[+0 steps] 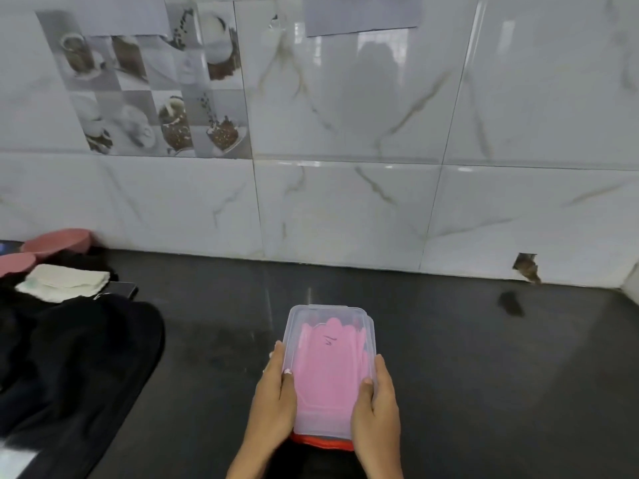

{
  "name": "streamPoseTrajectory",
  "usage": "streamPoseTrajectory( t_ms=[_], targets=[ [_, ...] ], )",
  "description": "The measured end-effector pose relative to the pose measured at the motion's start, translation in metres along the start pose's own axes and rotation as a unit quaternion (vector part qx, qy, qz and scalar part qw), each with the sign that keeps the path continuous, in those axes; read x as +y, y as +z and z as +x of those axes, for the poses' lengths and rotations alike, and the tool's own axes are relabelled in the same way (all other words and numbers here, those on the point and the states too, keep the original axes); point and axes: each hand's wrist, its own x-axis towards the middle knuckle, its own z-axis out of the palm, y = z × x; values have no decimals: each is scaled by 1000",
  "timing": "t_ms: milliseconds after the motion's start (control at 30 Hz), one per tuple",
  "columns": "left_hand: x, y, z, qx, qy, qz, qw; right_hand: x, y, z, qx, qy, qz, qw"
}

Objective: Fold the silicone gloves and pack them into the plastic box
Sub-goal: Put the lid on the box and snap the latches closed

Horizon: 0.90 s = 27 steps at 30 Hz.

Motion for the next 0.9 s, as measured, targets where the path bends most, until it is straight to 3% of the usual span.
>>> streamPoseTrajectory(
  t_ms=[500,700,900],
  targets=[
    [-6,10,15,-23,3,-18,1000,-5,2,3,56,-8,-56,997],
    [-8,5,30,6,1,-14,1000,-5,-4,19,45,24,-89,995],
    [4,-2,73,18,27,54,998,-23,-3,67,0,-31,-128,991]
  ],
)
